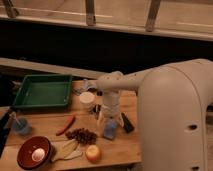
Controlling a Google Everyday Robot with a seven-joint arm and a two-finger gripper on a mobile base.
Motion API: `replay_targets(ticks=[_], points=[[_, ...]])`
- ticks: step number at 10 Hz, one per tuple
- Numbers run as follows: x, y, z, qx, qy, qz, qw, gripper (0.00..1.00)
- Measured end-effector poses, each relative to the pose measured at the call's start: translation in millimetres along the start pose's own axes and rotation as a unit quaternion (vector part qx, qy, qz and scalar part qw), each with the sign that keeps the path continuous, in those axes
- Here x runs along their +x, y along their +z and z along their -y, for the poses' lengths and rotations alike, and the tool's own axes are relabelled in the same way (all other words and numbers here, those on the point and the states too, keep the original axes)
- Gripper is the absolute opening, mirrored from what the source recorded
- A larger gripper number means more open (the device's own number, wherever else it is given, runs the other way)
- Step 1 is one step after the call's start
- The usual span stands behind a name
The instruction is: Place sponge in paper cup
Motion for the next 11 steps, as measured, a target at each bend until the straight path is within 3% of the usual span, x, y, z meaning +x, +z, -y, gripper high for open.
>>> replay_targets(ticks=[4,11], points=[[-1,1,1,-0.004,0.004,-0.002,1.0000,0.78],[-20,24,11,-0.038,0.055,-0.027,0.9974,0.78]])
